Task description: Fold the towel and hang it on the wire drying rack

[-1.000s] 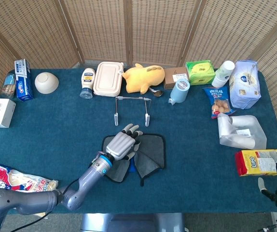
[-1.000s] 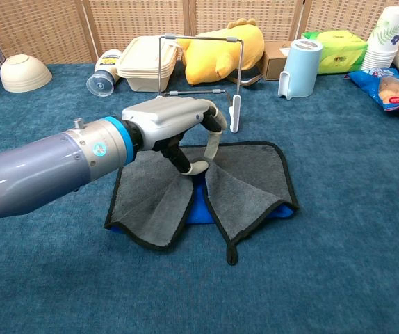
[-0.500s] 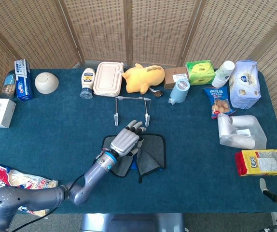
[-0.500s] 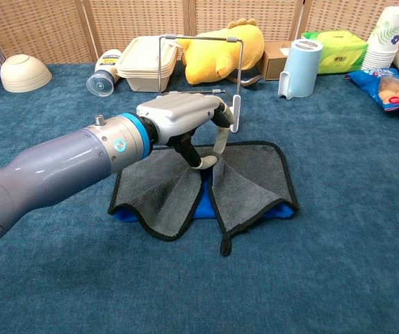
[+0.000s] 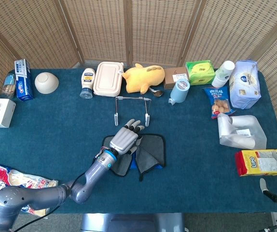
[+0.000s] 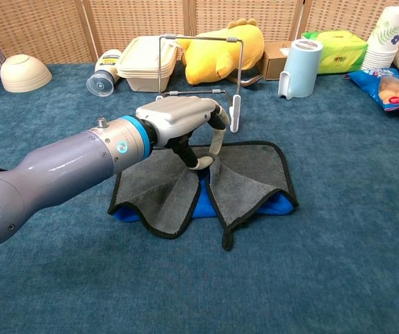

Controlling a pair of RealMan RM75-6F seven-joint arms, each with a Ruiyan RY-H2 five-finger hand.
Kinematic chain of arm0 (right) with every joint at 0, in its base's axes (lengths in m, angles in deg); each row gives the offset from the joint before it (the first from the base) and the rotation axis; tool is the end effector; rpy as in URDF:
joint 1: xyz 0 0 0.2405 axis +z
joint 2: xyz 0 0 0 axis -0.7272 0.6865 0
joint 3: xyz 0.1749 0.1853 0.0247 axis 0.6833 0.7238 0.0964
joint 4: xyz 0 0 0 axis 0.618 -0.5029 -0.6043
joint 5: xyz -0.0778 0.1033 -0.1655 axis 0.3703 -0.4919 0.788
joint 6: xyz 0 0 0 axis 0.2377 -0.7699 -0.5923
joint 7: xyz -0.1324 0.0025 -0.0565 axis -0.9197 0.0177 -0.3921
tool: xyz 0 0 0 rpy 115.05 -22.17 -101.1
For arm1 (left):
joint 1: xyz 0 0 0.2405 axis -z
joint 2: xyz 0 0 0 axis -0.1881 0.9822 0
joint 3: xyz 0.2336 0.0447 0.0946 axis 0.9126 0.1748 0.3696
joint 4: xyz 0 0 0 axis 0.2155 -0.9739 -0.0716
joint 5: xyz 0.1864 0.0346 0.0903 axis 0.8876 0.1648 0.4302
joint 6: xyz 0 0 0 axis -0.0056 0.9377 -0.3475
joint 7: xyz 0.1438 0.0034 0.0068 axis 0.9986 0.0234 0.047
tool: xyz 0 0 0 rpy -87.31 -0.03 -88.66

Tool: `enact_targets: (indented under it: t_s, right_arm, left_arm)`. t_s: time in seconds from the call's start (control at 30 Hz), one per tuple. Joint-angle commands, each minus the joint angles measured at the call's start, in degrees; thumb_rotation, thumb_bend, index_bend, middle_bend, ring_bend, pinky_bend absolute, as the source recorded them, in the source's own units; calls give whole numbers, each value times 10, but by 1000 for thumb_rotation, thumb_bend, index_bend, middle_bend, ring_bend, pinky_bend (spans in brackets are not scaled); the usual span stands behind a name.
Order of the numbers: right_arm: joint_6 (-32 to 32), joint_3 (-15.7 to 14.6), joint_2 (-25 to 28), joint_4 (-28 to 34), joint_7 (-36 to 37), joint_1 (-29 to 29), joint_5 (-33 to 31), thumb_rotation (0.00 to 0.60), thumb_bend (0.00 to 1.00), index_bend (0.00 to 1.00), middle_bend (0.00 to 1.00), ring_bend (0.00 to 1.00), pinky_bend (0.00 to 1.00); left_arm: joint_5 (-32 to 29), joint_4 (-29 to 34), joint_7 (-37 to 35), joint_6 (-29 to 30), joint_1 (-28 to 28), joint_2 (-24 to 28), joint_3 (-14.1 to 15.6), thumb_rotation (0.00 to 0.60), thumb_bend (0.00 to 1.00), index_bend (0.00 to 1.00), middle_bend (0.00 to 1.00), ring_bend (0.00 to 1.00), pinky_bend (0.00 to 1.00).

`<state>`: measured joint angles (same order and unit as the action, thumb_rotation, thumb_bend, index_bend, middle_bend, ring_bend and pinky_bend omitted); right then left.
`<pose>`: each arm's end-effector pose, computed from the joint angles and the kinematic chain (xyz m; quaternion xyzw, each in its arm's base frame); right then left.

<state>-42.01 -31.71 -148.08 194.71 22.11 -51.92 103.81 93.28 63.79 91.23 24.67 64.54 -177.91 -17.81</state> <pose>-0.3048 -0.1327 0.1686 0.4507 -0.4759 0.3888 0.6474 -0.0564 0.3436 -0.1186 -0.7937 -0.3283 -0.3888 0.3332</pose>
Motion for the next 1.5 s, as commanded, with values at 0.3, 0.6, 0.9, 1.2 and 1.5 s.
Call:
enact_targets:
  t_s: [0.3,0.6,0.9,1.2,1.5]
  right_arm:
    - [-3,-1,2,3,1,-1,4,600,352,123,46,0,0]
    - [-5,-2,2,4,4,-3,10,600,353,123,46,0,0]
    - [-7,-3,2,5,4,-4,12,600,351,123,46,0,0]
    - [-6,-3,2,6,3,-4,12,600,351,123,46,0,0]
    - [-7,-4,3,9,1,-4,16,600,351,122,46,0,0]
  left_arm:
    - [0,5,2,10,-4,2,5,600,407,263,85,0,0]
    - [3,35,5,32,-19,19,10,600,404,153,47,0,0]
    - [-8,38,29,32,-19,23,14,600,387,146,38,0,0]
    - [-15,42,37,38,-23,26,15,600,353,114,33,0,0]
    - [-3,60,-5,44,-30,31,9,600,312,106,43,0,0]
